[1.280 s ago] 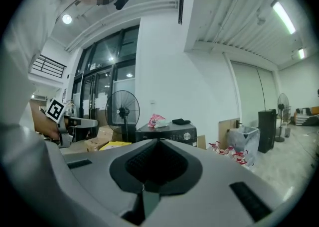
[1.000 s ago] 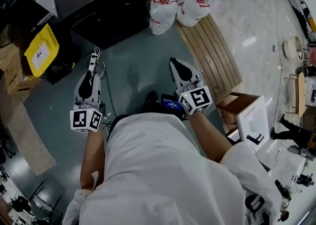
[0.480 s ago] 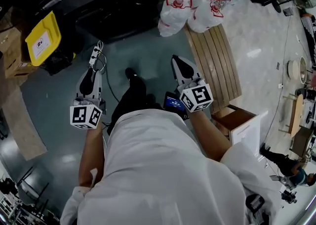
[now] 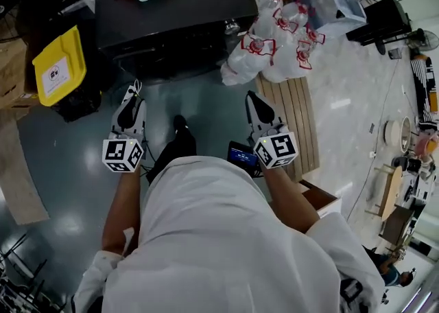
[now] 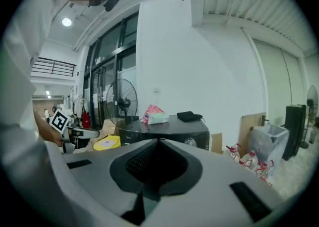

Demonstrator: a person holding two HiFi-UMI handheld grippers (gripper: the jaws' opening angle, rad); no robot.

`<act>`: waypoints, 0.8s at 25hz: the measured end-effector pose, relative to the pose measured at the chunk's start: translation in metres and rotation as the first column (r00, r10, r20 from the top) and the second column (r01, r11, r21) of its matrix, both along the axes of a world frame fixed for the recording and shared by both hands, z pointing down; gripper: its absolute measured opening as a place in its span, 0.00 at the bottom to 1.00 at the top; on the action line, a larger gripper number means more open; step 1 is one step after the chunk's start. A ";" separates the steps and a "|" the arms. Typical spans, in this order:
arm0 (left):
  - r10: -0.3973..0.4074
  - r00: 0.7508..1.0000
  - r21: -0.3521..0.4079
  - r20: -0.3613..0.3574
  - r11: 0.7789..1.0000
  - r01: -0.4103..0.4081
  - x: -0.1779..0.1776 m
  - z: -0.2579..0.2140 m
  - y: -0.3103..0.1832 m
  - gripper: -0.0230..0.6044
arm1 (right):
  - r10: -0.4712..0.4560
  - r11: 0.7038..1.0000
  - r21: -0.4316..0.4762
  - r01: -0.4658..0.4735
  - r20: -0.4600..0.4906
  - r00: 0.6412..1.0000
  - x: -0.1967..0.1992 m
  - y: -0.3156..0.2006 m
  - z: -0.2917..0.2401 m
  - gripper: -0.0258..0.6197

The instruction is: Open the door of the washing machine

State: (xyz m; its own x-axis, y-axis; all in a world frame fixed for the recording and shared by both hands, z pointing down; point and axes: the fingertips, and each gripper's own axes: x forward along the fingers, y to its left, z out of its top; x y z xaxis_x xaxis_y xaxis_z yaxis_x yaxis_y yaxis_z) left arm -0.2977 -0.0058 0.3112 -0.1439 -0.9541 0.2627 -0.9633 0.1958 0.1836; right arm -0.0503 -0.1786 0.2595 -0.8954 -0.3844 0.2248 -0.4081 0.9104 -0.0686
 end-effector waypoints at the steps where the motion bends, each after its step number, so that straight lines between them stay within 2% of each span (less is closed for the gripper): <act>1: 0.005 1.000 -0.016 0.002 1.000 -0.005 -0.010 0.005 -0.006 0.21 | -0.005 1.000 0.000 0.005 -0.013 1.000 -0.011 -0.010 0.002 0.09; 7: 0.036 0.999 -0.083 -0.024 0.996 -0.038 -0.065 0.049 -0.034 0.21 | -0.035 0.999 0.001 0.035 -0.086 0.996 -0.077 -0.059 0.030 0.09; 9: 0.058 0.998 -0.100 -0.038 0.993 -0.062 -0.071 0.069 -0.048 0.22 | -0.099 0.995 -0.004 0.099 -0.119 0.988 -0.091 -0.070 0.042 0.09; 11: 0.073 0.996 -0.118 -0.053 0.990 -0.079 -0.072 0.095 -0.069 0.22 | -0.202 0.979 -0.053 0.196 -0.159 0.966 -0.098 -0.089 0.063 0.09; 13: 0.075 0.995 -0.155 -0.062 0.984 -0.084 -0.078 0.121 -0.091 0.25 | -0.254 0.966 -0.091 0.240 -0.195 0.947 -0.102 -0.114 0.083 0.09; 17: 0.114 0.992 -0.246 -0.057 0.961 -0.125 -0.115 0.163 -0.103 0.30 | -0.290 0.952 -0.165 0.258 -0.217 0.932 -0.135 -0.129 0.117 0.09; 20: 0.217 0.975 -0.324 -0.046 0.920 -0.220 -0.132 0.224 -0.107 0.32 | -0.330 0.940 -0.177 0.291 -0.259 0.908 -0.159 -0.128 0.167 0.09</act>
